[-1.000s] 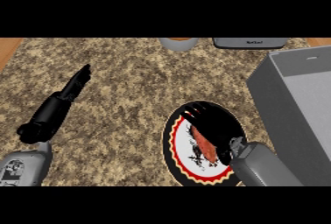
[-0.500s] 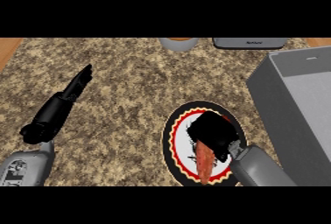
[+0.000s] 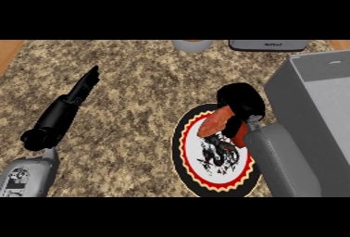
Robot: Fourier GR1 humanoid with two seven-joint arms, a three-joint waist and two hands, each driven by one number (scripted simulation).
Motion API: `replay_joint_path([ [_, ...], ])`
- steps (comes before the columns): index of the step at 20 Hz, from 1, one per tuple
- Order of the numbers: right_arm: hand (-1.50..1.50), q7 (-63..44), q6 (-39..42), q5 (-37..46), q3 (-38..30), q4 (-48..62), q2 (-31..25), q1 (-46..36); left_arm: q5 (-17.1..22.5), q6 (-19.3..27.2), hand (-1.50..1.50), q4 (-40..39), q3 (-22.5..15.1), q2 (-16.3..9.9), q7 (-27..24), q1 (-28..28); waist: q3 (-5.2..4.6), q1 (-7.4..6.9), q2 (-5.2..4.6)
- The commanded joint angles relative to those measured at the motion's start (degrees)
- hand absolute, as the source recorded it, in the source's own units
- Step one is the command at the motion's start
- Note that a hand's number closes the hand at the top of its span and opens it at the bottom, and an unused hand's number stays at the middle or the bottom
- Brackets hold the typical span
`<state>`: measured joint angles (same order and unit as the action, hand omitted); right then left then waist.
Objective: Pick the sweet potato from the plate and place it in the cardboard box
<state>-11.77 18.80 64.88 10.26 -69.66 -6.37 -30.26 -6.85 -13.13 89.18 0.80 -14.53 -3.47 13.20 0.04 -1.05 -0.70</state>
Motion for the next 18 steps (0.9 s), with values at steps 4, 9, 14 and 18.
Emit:
replay_joint_path([
  [4, 1.5, -11.84, -13.59, 2.89, -10.94, 14.13, 3.25, -15.01, -0.77, -0.22, 0.0, 0.03, -1.39, 0.94, -0.82, -0.27, -0.01, -1.49, -0.05],
  [9, 1.5, -10.79, -18.5, 8.06, -8.74, 18.26, 0.27, -21.2, -1.16, -0.18, 0.0, 0.92, -0.49, 0.28, -0.45, -1.62, -0.04, -0.48, 0.42],
  [14, 1.5, -17.58, -16.77, 8.74, -10.54, 11.64, -0.23, -25.06, 0.1, -0.97, 0.0, -1.51, 1.41, -0.08, -1.28, -0.69, -0.06, 0.6, 0.66],
  [18, 1.5, -28.45, -19.04, 9.75, -15.58, 5.64, -1.55, -27.24, -0.13, -0.42, 0.0, 0.63, 1.26, 0.03, 0.51, -1.65, -0.05, 1.21, 1.1],
])
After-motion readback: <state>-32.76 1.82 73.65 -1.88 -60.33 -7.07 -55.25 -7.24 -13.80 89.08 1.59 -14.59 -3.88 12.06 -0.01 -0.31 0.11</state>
